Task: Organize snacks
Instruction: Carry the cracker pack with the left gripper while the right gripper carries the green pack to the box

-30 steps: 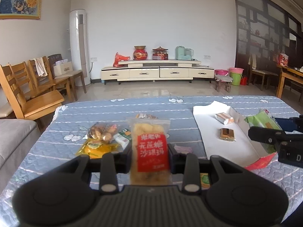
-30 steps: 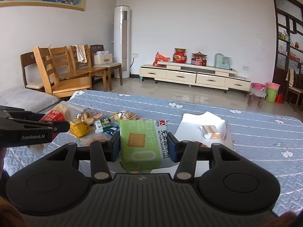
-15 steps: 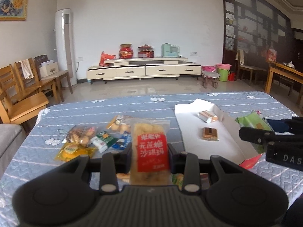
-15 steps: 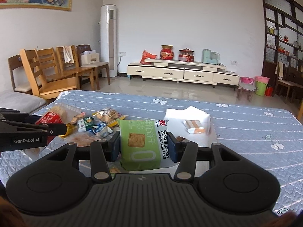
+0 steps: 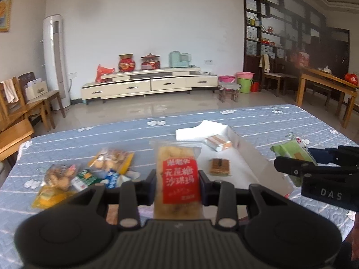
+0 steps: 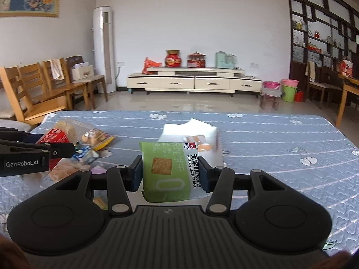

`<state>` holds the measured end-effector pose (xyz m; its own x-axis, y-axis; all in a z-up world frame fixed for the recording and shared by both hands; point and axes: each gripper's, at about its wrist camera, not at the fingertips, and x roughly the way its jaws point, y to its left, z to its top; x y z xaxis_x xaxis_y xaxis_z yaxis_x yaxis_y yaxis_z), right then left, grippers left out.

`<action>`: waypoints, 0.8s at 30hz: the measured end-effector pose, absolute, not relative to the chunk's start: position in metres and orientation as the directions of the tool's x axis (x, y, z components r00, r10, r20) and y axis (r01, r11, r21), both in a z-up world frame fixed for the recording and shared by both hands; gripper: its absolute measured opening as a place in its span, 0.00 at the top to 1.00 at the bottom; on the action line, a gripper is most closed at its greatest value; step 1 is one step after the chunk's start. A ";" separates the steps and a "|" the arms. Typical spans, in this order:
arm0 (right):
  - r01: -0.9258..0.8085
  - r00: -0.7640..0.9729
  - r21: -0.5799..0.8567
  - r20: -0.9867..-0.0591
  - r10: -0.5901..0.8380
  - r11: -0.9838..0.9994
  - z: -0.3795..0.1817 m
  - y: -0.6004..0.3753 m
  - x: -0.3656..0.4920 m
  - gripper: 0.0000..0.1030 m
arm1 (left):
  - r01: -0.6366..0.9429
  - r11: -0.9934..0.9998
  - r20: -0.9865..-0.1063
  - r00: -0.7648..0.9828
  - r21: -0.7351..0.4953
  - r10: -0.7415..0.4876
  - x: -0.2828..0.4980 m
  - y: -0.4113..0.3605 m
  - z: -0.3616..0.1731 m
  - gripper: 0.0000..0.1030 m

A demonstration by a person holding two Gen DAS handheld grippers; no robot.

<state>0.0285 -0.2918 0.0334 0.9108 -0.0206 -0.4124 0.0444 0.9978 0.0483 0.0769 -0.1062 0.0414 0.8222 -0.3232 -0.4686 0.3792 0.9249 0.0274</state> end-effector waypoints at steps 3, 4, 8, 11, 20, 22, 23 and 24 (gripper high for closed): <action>0.066 0.906 0.056 -0.422 -0.036 0.996 0.030 -0.299 0.033 0.40 | 0.394 0.919 -0.471 0.816 0.027 -0.336 0.082 -0.119 0.040 0.67; 0.071 0.905 0.056 -0.424 -0.041 0.996 0.030 -0.301 0.034 0.40 | 0.398 0.917 -0.473 0.814 0.028 -0.338 0.083 -0.122 0.040 0.67; 0.080 0.903 0.052 -0.428 -0.050 0.995 0.027 -0.305 0.041 0.40 | 0.412 0.911 -0.483 0.804 0.033 -0.347 0.090 -0.135 0.035 0.67; 0.083 0.901 0.052 -0.431 -0.053 0.995 0.026 -0.309 0.048 0.40 | 0.425 0.904 -0.490 0.797 0.037 -0.355 0.094 -0.146 0.032 0.67; 0.101 0.893 0.028 -0.444 -0.078 0.995 0.024 -0.324 0.075 0.40 | 0.457 0.888 -0.516 0.774 0.052 -0.367 0.104 -0.174 0.020 0.67; 0.098 0.890 0.019 -0.449 -0.079 0.995 0.024 -0.328 0.082 0.40 | 0.461 0.886 -0.523 0.768 0.050 -0.370 0.108 -0.179 0.018 0.67; 0.095 0.888 0.015 -0.453 -0.078 0.995 0.024 -0.329 0.087 0.40 | 0.464 0.884 -0.527 0.764 0.049 -0.372 0.109 -0.182 0.017 0.67; 0.093 0.887 0.013 -0.455 -0.077 0.996 0.023 -0.331 0.090 0.40 | 0.467 0.883 -0.529 0.762 0.049 -0.374 0.112 -0.184 0.016 0.67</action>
